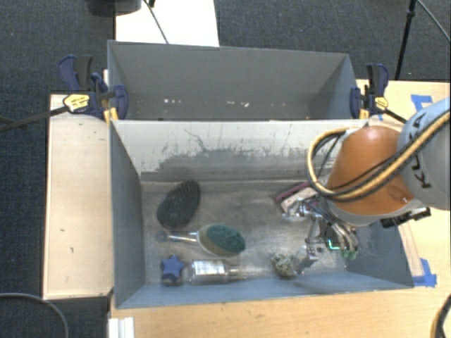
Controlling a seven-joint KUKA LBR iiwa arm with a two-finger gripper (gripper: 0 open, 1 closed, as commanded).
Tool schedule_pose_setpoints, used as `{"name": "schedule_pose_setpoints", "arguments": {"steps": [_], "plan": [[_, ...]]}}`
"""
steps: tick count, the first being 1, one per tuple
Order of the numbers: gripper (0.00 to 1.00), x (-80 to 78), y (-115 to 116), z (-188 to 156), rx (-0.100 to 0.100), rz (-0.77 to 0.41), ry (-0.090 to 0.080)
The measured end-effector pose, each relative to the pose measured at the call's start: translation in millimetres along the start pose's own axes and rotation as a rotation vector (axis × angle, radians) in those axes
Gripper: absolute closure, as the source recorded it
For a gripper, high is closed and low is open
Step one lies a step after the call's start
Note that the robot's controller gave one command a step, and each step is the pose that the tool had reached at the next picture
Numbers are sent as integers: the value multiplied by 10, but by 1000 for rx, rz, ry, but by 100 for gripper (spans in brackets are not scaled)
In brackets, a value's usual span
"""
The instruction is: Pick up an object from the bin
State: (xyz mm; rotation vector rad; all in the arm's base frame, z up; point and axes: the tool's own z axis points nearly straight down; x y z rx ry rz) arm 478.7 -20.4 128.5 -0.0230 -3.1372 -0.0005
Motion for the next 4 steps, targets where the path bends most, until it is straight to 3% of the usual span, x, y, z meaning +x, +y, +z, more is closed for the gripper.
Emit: {"name": "schedule_pose_setpoints", "arguments": {"steps": [1, 2, 3, 4], "plan": [[0, -178, 889, 251, -4, -84, -8], [0, -292, 1549, 473, -2, -312, -9], [0, -189, 1617, 73, -1, -107, -11], [0, -202, 1478, 507, 2, -111, -2]]}}
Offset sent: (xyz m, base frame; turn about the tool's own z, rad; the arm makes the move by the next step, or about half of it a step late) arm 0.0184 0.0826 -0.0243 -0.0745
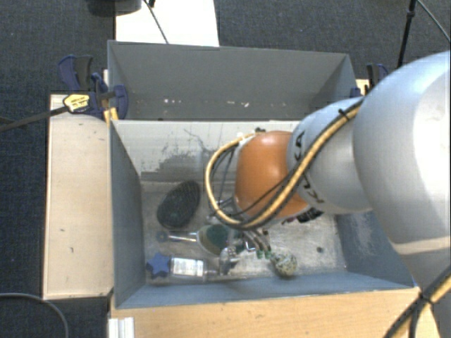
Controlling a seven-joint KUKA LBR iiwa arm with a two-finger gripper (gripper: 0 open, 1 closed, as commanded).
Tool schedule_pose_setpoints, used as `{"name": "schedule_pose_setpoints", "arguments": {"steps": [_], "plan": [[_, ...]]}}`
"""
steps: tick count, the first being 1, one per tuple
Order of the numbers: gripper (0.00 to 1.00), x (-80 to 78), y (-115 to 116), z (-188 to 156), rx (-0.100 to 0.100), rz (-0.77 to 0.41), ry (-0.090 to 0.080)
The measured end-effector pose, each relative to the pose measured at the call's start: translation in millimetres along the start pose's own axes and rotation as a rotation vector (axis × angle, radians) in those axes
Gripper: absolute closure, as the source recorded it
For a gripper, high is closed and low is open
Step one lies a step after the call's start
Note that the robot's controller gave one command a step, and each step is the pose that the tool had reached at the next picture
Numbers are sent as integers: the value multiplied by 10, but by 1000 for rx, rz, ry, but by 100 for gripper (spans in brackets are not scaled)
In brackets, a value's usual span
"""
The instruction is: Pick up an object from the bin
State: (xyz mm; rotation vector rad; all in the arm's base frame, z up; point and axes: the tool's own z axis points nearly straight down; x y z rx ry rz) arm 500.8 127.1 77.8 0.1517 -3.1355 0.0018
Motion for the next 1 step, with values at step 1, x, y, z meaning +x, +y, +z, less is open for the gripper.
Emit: {"name": "schedule_pose_setpoints", "arguments": {"steps": [1], "plan": [[100, -8, 2, -25, 0, -2, -3]]}}
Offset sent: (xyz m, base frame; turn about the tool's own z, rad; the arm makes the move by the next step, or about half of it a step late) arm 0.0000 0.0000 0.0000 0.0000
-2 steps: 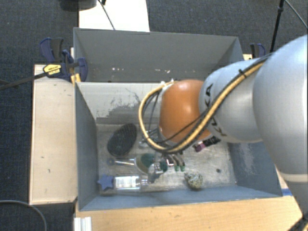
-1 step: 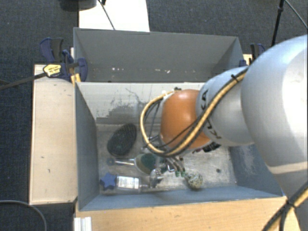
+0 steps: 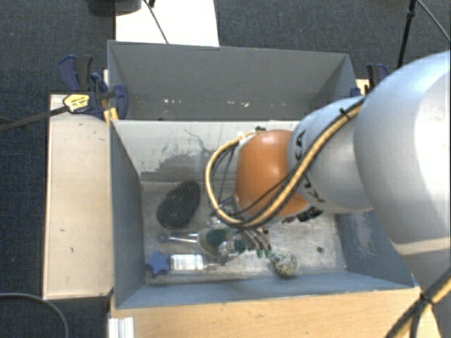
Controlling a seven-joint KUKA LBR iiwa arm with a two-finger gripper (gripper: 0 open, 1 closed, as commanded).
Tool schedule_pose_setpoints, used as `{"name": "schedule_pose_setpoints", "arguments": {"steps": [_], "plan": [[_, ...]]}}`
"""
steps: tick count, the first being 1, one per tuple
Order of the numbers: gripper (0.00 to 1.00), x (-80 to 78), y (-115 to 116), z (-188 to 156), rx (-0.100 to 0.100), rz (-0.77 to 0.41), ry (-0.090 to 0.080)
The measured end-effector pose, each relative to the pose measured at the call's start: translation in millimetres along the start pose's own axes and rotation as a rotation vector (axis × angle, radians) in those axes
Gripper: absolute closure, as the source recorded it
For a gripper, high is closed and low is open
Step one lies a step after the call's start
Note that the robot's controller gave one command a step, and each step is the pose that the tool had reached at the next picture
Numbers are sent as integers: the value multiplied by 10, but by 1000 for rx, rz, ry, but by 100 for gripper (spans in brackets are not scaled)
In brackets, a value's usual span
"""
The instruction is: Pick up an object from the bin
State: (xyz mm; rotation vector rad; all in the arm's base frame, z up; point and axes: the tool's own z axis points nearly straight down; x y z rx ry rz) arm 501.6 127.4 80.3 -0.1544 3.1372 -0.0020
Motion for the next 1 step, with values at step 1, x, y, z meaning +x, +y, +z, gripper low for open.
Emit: {"name": "schedule_pose_setpoints", "arguments": {"steps": [1], "plan": [[100, 50, 454, -1211, -4, -88, -9]]}}
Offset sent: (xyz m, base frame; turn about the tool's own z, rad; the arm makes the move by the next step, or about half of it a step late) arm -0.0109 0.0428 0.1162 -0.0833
